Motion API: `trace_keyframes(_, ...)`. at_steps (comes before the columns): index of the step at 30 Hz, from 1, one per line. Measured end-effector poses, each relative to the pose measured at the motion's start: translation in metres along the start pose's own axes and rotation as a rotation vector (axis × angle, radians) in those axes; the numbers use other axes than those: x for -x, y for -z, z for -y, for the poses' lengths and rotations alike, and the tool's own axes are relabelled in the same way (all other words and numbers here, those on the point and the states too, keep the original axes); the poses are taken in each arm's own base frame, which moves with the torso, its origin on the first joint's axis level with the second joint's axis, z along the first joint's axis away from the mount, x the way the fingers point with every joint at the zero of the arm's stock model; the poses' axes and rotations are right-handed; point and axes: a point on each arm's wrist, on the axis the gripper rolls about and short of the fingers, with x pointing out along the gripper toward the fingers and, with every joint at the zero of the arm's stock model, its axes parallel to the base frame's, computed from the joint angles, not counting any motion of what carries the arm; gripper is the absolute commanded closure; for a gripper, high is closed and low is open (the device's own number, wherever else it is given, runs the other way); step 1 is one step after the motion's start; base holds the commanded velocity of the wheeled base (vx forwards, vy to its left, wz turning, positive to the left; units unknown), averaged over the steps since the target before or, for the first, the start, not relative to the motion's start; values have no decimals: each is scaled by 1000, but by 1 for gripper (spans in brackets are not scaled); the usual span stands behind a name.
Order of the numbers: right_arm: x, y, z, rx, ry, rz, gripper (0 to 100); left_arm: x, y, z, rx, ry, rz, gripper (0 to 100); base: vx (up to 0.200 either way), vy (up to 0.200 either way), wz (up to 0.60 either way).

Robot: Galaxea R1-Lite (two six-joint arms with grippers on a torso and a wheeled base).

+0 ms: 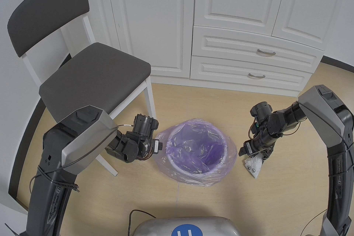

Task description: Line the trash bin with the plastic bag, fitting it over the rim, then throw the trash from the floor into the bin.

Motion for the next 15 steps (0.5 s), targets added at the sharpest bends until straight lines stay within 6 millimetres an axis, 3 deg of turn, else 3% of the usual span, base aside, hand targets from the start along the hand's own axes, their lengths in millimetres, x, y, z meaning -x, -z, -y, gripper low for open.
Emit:
trace_keyframes(9, -6, 16, -16, 77, -79, -53, 0, 7, 29, 14, -47, 57, -40, 0, 0, 0, 0)
trace_keyframes(15, -15, 17, -19, 81, -76, -61, 0, 0, 25, 10, -56, 77, -73, 0, 0, 0, 0)
